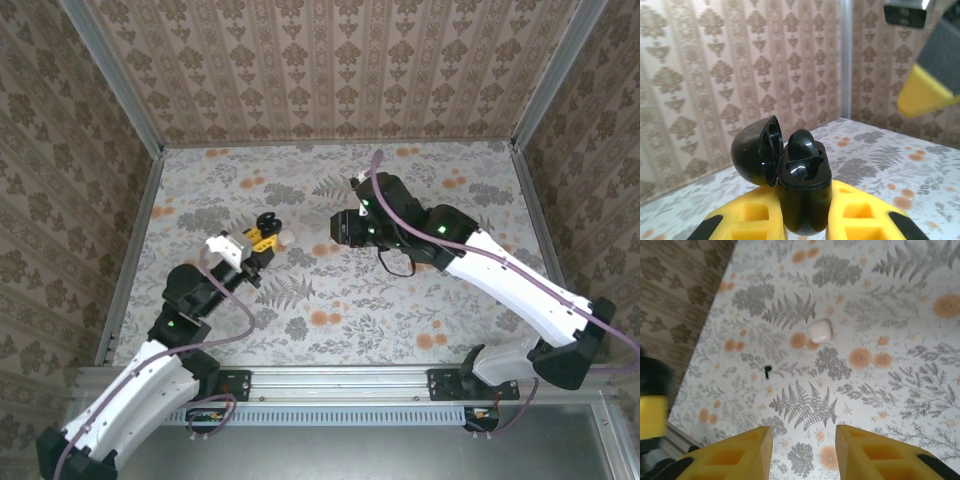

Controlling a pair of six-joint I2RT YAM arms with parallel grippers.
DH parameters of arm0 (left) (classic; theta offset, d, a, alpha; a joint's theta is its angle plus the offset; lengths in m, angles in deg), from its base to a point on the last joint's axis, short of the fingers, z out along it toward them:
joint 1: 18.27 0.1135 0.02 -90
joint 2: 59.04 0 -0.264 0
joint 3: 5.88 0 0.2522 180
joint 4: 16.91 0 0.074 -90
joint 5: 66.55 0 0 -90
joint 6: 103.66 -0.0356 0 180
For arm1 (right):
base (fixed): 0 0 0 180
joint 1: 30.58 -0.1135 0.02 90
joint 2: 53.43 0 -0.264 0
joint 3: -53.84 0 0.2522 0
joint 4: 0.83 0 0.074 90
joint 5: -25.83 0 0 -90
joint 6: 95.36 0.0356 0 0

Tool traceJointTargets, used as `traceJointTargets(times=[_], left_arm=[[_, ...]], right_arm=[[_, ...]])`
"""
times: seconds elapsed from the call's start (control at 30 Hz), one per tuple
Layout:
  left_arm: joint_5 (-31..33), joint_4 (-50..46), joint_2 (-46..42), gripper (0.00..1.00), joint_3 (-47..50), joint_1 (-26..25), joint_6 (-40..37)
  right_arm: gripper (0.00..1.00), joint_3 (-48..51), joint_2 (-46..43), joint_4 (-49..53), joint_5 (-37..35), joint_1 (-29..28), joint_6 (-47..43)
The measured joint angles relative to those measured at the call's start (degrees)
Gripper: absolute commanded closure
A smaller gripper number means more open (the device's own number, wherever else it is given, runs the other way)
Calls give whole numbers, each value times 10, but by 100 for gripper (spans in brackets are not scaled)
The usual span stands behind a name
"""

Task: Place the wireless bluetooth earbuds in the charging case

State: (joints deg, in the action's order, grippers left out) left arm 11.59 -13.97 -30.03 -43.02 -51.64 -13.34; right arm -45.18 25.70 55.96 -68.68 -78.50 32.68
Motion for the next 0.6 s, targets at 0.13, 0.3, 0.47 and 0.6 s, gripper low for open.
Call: traceJointTargets(times=[0.13, 0.3, 0.47, 0.6], left_arm=[[37, -110, -69, 100, -19, 15, 0], [95, -235, -132, 100, -47, 16, -3], [156, -329, -181, 100, -70, 16, -6], [189, -378, -210, 100, -83, 16, -12]], right_arm=[[66, 6, 90, -56, 46, -4, 0], [66, -41, 262, -102, 84, -24, 0], [63, -176, 434, -108, 99, -66, -2], [59, -294, 539, -99, 101, -98, -9]])
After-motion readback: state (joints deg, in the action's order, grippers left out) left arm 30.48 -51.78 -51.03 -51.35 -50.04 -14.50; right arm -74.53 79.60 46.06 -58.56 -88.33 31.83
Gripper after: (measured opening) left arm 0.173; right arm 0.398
